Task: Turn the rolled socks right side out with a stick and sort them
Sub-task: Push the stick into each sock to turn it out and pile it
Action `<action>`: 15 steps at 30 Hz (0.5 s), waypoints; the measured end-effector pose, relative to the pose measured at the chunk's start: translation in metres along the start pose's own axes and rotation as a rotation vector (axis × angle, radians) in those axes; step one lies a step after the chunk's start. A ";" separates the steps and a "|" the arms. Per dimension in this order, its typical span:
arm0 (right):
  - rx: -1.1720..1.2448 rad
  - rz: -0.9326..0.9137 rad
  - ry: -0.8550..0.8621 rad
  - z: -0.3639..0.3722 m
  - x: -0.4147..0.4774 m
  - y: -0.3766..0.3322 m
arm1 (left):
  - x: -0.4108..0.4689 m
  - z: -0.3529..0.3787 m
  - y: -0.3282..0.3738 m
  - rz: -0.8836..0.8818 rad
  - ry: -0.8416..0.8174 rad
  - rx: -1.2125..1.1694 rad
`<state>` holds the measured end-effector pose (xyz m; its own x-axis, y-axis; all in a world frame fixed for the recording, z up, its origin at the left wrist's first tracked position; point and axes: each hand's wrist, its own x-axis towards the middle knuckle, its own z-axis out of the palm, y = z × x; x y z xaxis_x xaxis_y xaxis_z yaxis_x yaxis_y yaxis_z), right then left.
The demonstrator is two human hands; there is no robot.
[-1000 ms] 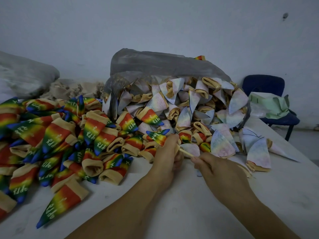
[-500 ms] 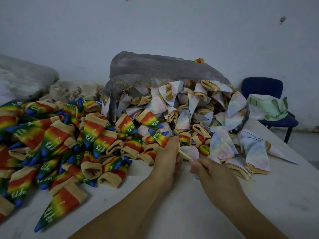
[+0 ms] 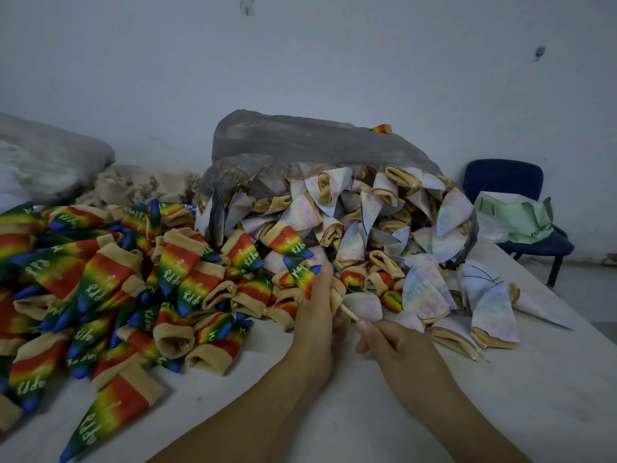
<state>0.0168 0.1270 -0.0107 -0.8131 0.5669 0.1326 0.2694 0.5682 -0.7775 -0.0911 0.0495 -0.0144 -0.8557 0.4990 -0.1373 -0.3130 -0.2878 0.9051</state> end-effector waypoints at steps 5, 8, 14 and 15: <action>0.025 -0.017 0.010 0.001 0.002 0.000 | 0.002 -0.004 0.001 -0.007 -0.038 -0.127; 0.067 -0.021 0.024 0.002 0.003 0.001 | 0.003 -0.004 0.001 -0.034 -0.077 -0.195; 0.132 0.019 0.047 0.001 0.006 0.006 | 0.009 -0.006 0.002 -0.050 -0.078 -0.217; 0.131 0.030 0.042 0.001 0.007 0.007 | 0.010 -0.005 0.002 -0.045 -0.065 -0.202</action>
<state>0.0126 0.1345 -0.0161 -0.7824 0.6086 0.1321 0.2212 0.4698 -0.8546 -0.1020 0.0494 -0.0163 -0.8128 0.5647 -0.1433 -0.4320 -0.4192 0.7985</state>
